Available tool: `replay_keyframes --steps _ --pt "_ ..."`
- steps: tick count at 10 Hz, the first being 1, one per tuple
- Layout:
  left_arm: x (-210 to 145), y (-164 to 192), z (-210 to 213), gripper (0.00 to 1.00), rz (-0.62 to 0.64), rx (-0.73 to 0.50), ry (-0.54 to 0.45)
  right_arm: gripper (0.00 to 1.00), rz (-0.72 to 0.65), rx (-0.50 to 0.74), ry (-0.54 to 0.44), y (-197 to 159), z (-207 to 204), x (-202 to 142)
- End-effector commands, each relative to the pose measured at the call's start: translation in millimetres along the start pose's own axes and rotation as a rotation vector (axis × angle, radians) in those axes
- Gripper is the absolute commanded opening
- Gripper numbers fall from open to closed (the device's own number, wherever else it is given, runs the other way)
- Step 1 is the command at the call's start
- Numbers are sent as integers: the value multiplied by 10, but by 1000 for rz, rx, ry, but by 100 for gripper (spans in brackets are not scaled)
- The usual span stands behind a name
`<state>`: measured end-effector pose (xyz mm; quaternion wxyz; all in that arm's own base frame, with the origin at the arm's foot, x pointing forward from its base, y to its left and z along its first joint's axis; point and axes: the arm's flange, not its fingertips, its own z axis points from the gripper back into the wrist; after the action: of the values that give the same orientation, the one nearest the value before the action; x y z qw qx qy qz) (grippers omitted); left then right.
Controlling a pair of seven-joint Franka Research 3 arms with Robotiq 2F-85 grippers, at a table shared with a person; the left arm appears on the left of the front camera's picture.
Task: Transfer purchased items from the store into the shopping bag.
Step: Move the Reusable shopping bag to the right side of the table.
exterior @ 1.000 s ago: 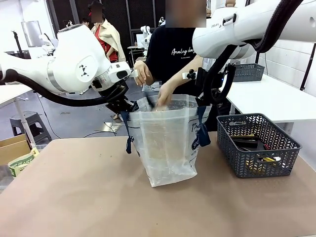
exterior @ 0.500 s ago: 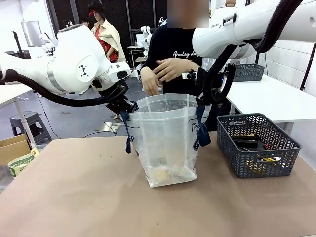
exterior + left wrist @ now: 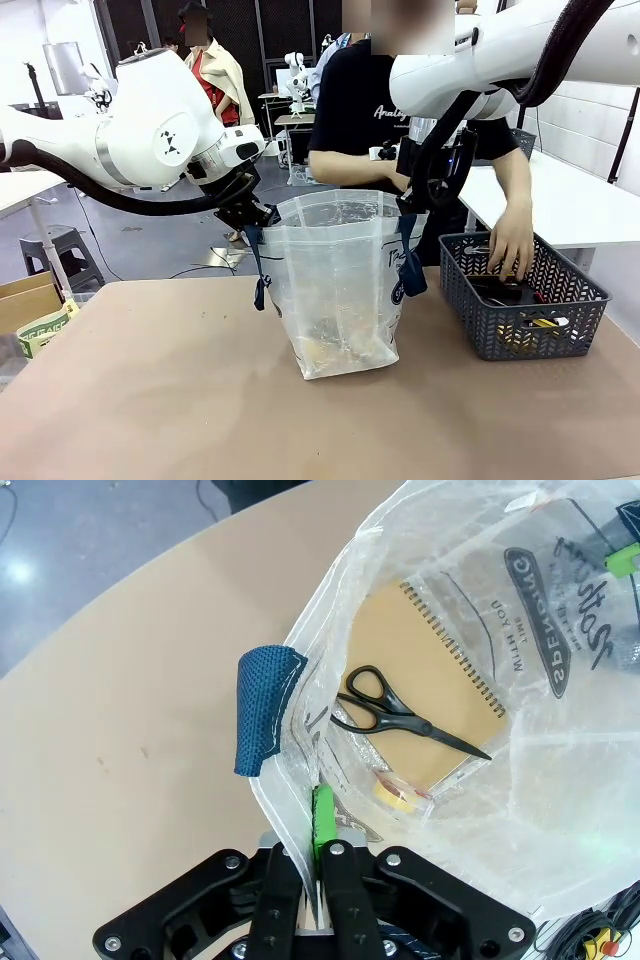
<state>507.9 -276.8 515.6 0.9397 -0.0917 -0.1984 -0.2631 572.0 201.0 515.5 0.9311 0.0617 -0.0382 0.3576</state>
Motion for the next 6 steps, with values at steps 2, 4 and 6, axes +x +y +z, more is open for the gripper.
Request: replay_keyframes --steps 2,4,6 --pt "-1 14 3 0 5 8 0 0 -4 0 0 -6 -4 -5" --pt "-1 14 3 0 5 8 0 0 -4 0 0 -6 -4 -5" --pt "-1 14 3 0 5 8 0 0 -4 0 0 -6 -4 -5"
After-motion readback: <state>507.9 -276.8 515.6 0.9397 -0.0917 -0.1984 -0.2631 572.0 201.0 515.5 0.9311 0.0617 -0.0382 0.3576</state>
